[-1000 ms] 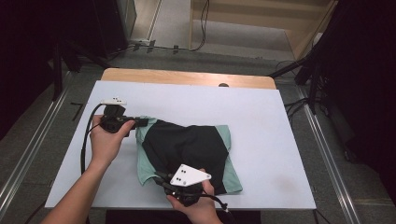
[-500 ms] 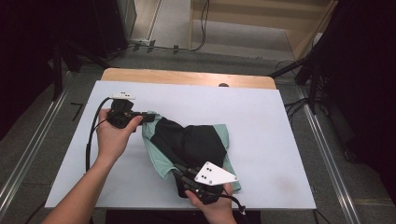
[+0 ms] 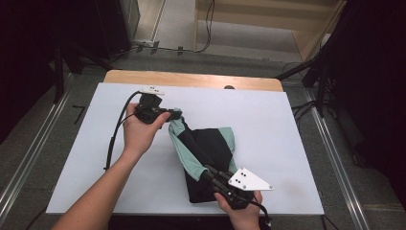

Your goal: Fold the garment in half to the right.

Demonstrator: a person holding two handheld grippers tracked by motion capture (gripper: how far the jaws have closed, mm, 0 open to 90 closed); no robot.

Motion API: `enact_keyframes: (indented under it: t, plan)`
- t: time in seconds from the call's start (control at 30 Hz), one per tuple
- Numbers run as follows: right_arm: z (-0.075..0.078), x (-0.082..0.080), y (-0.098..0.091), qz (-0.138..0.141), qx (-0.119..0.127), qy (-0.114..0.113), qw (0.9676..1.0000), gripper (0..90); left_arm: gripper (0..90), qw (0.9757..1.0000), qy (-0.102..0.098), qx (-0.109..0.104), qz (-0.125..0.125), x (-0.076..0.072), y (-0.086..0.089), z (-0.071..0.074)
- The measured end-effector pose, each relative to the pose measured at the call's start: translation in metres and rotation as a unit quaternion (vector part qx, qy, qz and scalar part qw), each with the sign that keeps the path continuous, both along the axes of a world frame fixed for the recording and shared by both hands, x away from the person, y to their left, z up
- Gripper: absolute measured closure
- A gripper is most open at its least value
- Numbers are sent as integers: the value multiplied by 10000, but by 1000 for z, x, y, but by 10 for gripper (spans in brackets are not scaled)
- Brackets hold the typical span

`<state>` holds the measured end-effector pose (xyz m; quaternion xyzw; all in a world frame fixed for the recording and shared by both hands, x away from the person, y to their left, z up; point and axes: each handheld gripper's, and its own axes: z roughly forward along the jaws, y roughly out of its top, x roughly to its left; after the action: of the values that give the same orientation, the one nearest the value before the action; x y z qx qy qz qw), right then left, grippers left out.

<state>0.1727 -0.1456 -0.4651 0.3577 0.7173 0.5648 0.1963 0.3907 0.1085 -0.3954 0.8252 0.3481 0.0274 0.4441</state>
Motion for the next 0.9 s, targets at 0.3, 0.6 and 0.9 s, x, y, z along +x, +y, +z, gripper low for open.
enact_keyframes:
  t: [0.3, 0.6, 0.9]
  plan:
    - [-11, -7, -31, -375, 4, 207, 9991, 814, 816, 9994, 82, 76, -341, 10, -51, -1]
    - [-22, -22, -51, -562, 11, 439, 9975, 813, 815, 9961, 368, 286, -751, 15, -107, -17]
    - [-34, -25, -75, -956, 131, 773, 9923, 693, 639, 9943, 539, -125, -916, 21, -133, -35]
